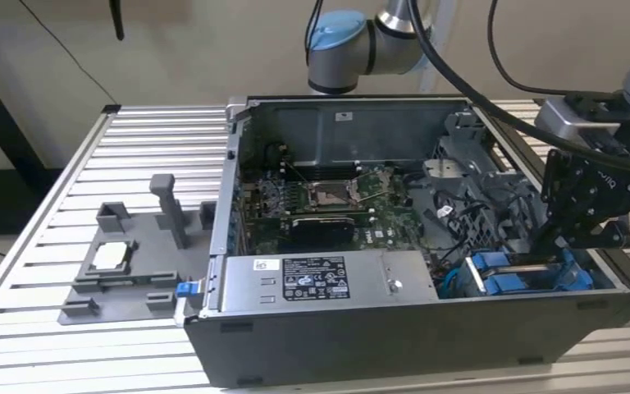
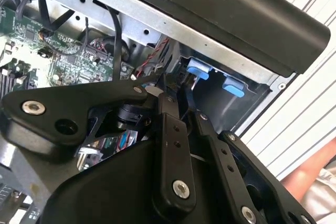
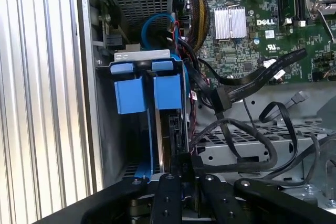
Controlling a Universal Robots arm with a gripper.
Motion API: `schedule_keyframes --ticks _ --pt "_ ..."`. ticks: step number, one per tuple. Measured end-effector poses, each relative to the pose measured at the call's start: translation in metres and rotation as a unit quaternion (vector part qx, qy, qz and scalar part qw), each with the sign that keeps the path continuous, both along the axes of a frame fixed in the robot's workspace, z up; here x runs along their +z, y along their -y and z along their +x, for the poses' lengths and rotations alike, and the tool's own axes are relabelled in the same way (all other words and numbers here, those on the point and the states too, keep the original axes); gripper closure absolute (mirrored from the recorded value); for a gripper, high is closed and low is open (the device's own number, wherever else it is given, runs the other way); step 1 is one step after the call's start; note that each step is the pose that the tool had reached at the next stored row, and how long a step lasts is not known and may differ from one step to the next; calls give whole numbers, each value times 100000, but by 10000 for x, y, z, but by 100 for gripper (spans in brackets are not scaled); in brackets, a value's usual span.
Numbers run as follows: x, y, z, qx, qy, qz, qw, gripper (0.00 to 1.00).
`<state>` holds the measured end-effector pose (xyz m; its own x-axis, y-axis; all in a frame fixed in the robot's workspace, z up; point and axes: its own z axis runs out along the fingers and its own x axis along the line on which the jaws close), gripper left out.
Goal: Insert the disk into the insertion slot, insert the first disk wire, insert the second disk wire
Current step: 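Insert the first disk wire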
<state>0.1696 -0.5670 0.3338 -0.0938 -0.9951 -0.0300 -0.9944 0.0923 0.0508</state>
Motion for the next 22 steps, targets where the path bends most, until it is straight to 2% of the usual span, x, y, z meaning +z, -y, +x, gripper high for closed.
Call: schedule_keyframes --ticks 5,8,10,14,19,22 --pt "-3 7 0 -2 -2 16 100000 81" --pt "37 8 -2 -14 -77 173 100000 81" --pt "75 7 0 -2 -76 77 100000 81" --pt "82 10 0 0 -79 71 100000 81" --pt "39 11 0 -2 45 -401 99999 81" --pt "28 4 0 -1 264 -536 99998 81"
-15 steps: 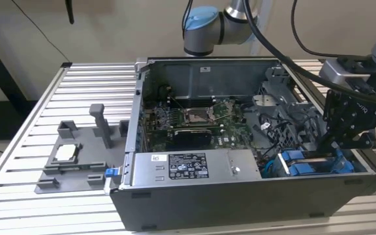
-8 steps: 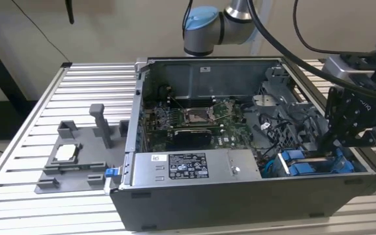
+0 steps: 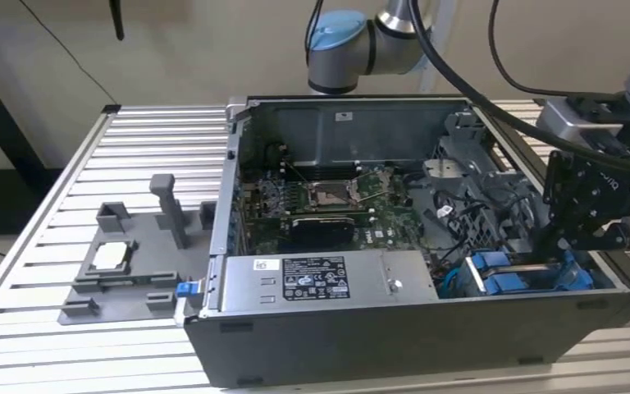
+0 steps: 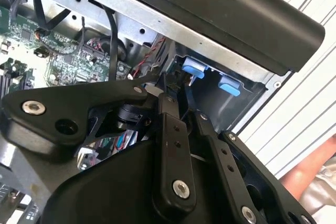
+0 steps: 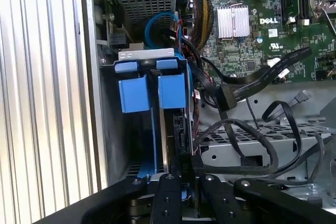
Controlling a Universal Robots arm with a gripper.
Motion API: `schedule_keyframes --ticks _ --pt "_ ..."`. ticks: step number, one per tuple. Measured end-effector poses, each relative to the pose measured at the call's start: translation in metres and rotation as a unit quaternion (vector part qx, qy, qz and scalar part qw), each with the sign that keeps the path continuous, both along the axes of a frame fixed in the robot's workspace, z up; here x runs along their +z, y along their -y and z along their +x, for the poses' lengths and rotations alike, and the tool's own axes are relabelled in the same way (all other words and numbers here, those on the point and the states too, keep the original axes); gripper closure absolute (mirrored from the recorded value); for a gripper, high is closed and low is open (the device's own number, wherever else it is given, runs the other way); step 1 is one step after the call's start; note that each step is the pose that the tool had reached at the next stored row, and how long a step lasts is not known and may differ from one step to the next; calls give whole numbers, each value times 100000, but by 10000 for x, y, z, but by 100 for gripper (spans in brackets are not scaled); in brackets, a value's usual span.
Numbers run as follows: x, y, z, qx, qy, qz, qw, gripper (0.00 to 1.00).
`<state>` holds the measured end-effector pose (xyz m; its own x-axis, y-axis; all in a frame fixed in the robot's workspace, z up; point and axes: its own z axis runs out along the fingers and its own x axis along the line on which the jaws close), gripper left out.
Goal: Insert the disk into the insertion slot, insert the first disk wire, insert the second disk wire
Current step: 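Insert the first disk wire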
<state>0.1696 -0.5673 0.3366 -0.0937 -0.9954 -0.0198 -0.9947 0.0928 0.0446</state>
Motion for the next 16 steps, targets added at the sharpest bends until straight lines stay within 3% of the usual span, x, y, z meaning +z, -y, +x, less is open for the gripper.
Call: schedule_keyframes --ticks 7,16 --pt "-12 -33 0 1 196 47 100000 81" --pt "-17 -29 0 559 238 -2 99998 81"
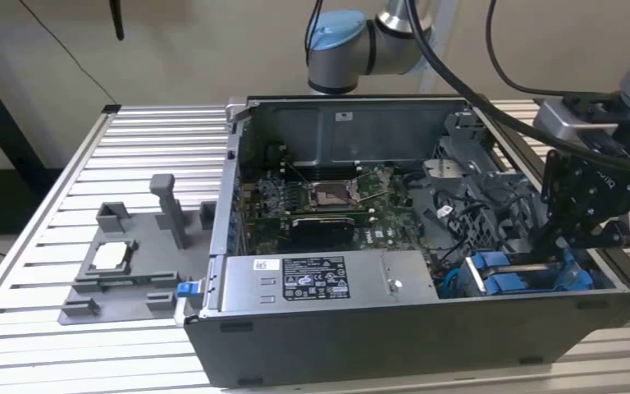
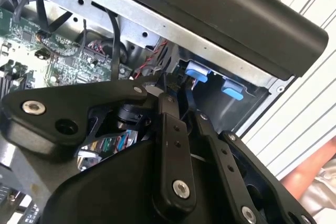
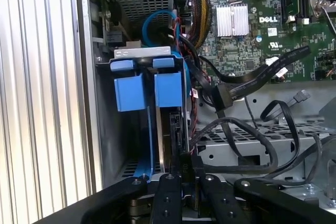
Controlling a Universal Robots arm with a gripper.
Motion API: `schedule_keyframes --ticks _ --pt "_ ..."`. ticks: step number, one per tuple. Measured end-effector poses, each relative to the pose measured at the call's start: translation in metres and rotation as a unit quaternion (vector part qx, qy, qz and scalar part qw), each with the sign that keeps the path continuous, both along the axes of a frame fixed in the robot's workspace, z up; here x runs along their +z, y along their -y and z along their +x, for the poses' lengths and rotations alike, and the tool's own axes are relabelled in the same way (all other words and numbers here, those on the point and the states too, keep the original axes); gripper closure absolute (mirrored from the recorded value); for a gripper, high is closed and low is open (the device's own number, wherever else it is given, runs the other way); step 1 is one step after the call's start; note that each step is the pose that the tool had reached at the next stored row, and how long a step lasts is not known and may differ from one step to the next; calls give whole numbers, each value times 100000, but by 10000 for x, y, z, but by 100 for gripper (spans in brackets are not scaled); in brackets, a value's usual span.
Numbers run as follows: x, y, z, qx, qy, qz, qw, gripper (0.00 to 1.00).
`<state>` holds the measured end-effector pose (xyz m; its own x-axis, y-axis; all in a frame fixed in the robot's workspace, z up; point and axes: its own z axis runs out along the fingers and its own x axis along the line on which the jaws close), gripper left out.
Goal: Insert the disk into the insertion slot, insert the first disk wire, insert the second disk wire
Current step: 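Insert the first disk wire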
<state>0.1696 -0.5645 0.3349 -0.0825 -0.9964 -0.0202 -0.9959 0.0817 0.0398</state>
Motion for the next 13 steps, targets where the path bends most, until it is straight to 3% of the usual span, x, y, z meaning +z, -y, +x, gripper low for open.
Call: schedule_keyframes --ticks 4,7,13 --pt "-6 2 0 805 4 -30 99997 81" --pt "-36 2 -2 1017 5 -247 99995 81" --pt "-44 2 -4 1047 6 -206 99994 81"
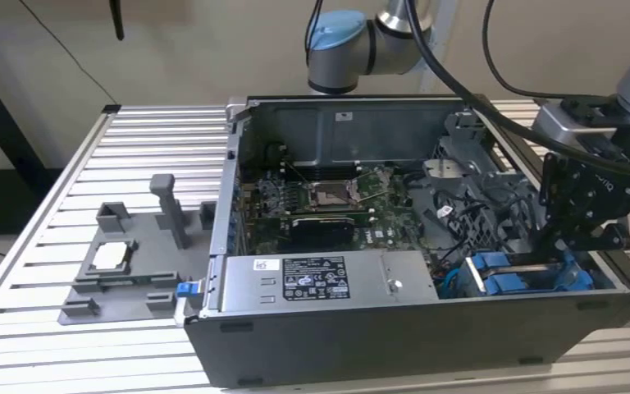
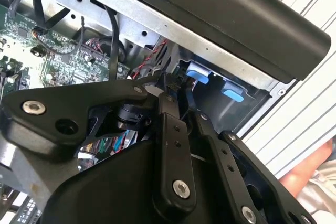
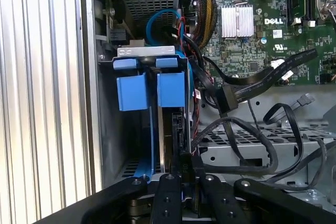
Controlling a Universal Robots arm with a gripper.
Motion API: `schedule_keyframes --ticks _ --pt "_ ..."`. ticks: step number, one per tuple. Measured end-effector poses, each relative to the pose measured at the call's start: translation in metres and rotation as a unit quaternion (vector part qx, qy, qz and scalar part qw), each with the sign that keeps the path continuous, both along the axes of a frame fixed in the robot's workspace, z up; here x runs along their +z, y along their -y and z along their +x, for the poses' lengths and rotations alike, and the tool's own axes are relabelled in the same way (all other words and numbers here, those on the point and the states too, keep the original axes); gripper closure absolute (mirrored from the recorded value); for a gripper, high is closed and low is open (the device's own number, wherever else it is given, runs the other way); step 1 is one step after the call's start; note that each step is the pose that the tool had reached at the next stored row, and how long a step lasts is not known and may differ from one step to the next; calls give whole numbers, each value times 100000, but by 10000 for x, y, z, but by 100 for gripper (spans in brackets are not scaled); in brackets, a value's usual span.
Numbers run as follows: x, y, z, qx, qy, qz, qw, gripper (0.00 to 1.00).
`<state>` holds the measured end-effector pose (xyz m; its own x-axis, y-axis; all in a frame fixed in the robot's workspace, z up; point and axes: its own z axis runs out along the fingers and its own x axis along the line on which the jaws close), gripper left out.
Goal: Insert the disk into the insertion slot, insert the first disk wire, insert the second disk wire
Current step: 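Insert the first disk wire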
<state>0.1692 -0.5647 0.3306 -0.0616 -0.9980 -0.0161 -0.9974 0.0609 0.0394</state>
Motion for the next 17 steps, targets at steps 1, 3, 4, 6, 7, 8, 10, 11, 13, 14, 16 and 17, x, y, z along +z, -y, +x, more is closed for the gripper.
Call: schedule_keyframes --ticks 1,3,4,6,7,8,10,11,13,14,16,17 --pt "0 0 0 2 0 3 100000 81" --pt "0 0 0 3 2 1 100000 81" --pt "0 0 0 -2 1 -3 100000 81" --pt "-6 0 0 1 0 70 100000 80" --pt "0 0 0 -4 5 48 100000 73" --pt "20 0 0 -30 6 27 100000 73" --pt "89 0 0 -34 1 5 100000 73" --pt "114 0 0 -38 0 26 100000 73" --pt "153 0 0 -39 4 0 100000 73" --pt "152 -1 -2 -58 13 22 100000 73" --pt "152 -1 -3 -115 18 14 100000 73" --pt "152 -1 -4 -117 18 8 100000 73"
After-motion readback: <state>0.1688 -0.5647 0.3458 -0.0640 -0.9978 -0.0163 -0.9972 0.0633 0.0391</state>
